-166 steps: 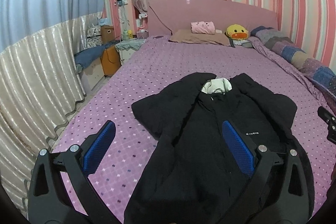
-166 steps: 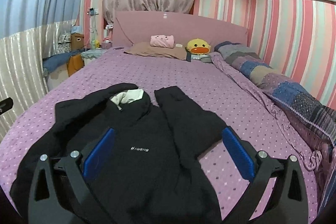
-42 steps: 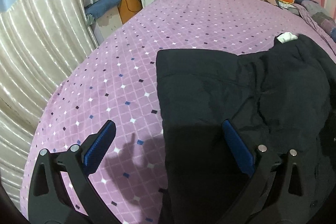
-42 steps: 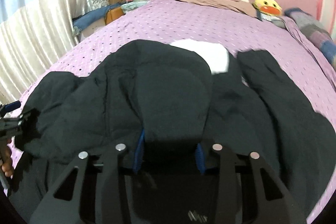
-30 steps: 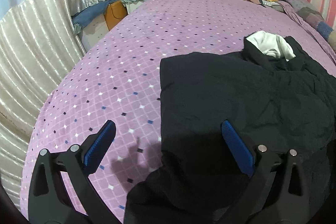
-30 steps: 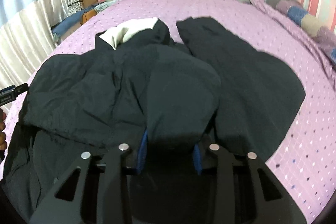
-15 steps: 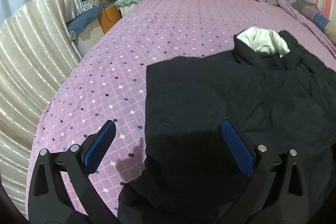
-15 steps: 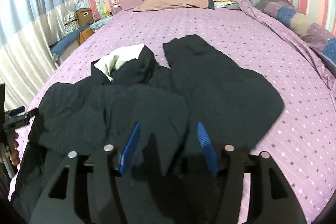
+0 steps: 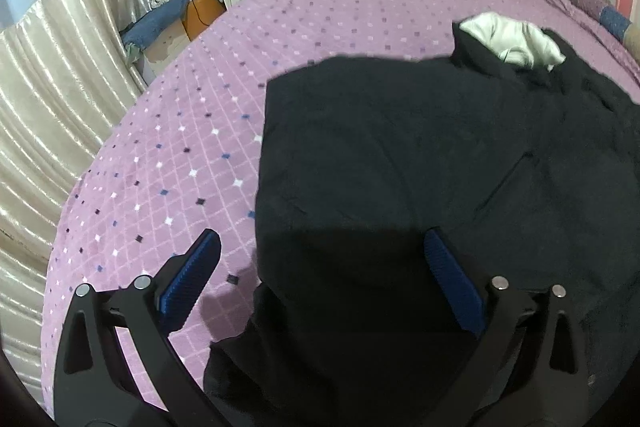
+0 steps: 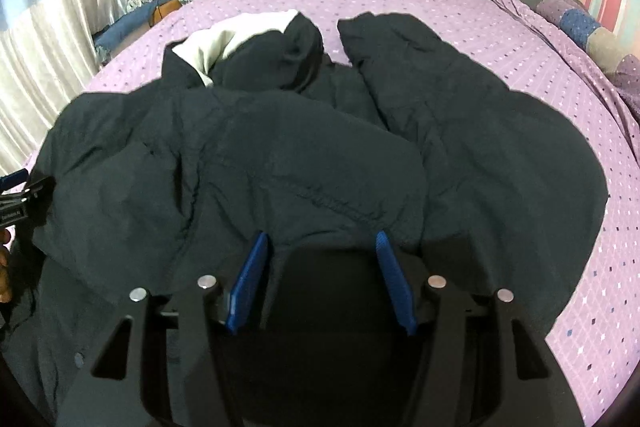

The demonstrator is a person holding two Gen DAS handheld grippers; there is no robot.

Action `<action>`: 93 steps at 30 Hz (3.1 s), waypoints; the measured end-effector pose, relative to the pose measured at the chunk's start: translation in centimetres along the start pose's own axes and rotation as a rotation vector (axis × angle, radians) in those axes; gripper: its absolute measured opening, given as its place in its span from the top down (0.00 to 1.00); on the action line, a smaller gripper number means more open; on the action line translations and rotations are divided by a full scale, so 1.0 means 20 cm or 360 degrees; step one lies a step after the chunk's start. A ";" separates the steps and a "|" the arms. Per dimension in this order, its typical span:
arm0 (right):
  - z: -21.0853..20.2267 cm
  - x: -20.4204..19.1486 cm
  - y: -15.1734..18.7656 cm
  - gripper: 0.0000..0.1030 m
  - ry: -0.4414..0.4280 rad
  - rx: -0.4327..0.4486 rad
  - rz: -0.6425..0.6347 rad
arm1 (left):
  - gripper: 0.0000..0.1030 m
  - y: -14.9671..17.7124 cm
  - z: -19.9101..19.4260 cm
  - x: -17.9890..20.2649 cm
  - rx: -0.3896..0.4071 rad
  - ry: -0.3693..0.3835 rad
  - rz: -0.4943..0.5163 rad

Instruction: Fold large clothes

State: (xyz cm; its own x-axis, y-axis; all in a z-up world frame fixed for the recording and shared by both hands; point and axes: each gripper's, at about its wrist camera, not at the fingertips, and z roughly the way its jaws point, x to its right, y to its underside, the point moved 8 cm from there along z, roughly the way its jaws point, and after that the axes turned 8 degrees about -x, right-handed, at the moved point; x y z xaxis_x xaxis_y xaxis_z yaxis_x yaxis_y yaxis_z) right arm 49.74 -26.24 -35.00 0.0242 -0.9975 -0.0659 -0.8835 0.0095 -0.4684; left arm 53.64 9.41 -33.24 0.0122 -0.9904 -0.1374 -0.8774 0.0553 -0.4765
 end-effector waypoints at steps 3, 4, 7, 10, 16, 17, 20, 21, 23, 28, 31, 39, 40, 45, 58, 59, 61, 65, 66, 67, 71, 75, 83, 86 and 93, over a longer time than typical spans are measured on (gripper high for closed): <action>-0.07 0.06 -0.09 0.43 -0.0031 0.0059 0.0048 | 0.03 -0.05 -0.07 0.02 0.0055 0.0008 0.0019; -0.09 0.10 -0.13 0.41 -0.0009 0.0066 0.0068 | 0.03 -0.07 -0.08 0.03 0.0054 0.0010 0.0030; -0.05 0.20 -0.26 0.35 0.0059 0.0041 0.0109 | 0.03 -0.12 -0.08 0.05 0.0035 0.0027 0.0055; 0.04 0.27 -0.36 0.35 0.0102 -0.0005 0.0154 | 0.03 -0.15 -0.07 0.07 0.0020 0.0049 0.0056; 0.26 0.36 -0.45 0.35 0.0202 -0.0163 0.0190 | 0.03 -0.14 -0.03 0.12 -0.0016 0.0038 0.0086; 0.28 0.35 -0.45 0.35 0.0227 -0.0181 0.0168 | 0.03 -0.13 -0.02 0.13 -0.0024 0.0033 0.0098; 0.31 0.33 -0.44 0.42 0.0364 -0.0213 0.0051 | 0.03 -0.11 0.02 0.14 -0.0043 0.0033 0.0130; 0.32 0.33 -0.44 0.51 0.0388 -0.0214 0.0031 | 0.03 -0.11 0.03 0.15 -0.0053 0.0039 0.0133; 0.32 0.34 -0.44 0.63 0.0387 -0.0217 0.0029 | 0.03 -0.10 0.04 0.15 -0.0064 0.0057 0.0126; 0.21 0.43 -0.40 0.87 0.0355 -0.0161 0.0065 | 0.03 -0.07 0.01 0.13 -0.0067 0.0088 0.0107; 0.09 0.52 -0.33 0.89 0.0332 -0.0112 0.0106 | 0.03 -0.07 -0.03 0.11 -0.0054 0.0081 0.0120; -0.27 0.74 -0.02 0.89 0.0300 -0.0074 0.0112 | 0.03 -0.07 -0.15 0.06 -0.0035 0.0109 0.0064; -0.29 0.77 0.05 0.89 0.0307 -0.0108 0.0091 | 0.03 -0.06 -0.16 0.06 -0.0032 0.0104 0.0068; -0.31 0.86 0.24 0.87 0.0314 -0.0203 0.0082 | 0.03 -0.04 -0.17 0.04 -0.0051 0.0080 0.0069; 0.00 0.64 -0.28 0.32 0.0300 -0.0197 0.0117 | 0.03 -0.09 -0.08 0.05 -0.0085 0.0041 0.0098; 0.06 0.64 -0.29 0.32 0.0325 -0.0229 0.0119 | 0.03 -0.09 -0.07 0.05 -0.0086 0.0041 0.0101; 0.19 0.69 -0.29 0.32 0.0363 -0.0323 0.0147 | 0.03 -0.11 -0.06 0.05 -0.0080 0.0038 0.0108; 0.22 0.72 -0.27 0.65 0.0295 -0.0296 0.0224 | 0.03 -0.11 -0.02 0.05 -0.0082 0.0048 0.0102; 0.19 0.71 -0.27 0.77 0.0281 -0.0263 0.0235 | 0.03 -0.11 -0.02 0.05 -0.0080 0.0051 0.0096; 0.15 0.72 -0.28 0.82 0.0258 -0.0213 0.0252 | 0.03 -0.11 -0.02 0.04 -0.0077 0.0057 0.0089; -0.09 0.72 -0.27 0.92 0.0127 -0.0010 0.0359 | 0.03 -0.09 -0.06 0.03 -0.0075 0.0086 0.0065; -0.31 0.64 -0.26 0.93 -0.0025 0.0123 0.0384 | 0.03 -0.10 -0.15 0.02 -0.0027 0.0101 0.0066; -0.49 0.04 -0.23 0.94 -0.0346 0.0186 0.0195 | 0.03 -0.09 -0.34 -0.10 0.0038 0.0115 -0.0007; -0.33 -0.18 -0.14 0.94 -0.0346 0.0060 0.0095 | 0.03 -0.04 -0.35 -0.14 0.0015 0.0111 -0.0030; -0.19 -0.22 0.01 0.59 -0.0126 -0.0139 0.0029 | 0.03 0.05 -0.31 -0.18 -0.0079 0.0054 -0.0008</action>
State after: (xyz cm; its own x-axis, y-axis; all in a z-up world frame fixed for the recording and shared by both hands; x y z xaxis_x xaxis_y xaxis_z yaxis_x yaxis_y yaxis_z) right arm 47.68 -22.18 -31.48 0.0416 -0.9886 -0.1448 -0.9213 0.0181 -0.3883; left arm 49.83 12.31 -27.82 0.0012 -0.9944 -0.1053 -0.9001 0.0448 -0.4334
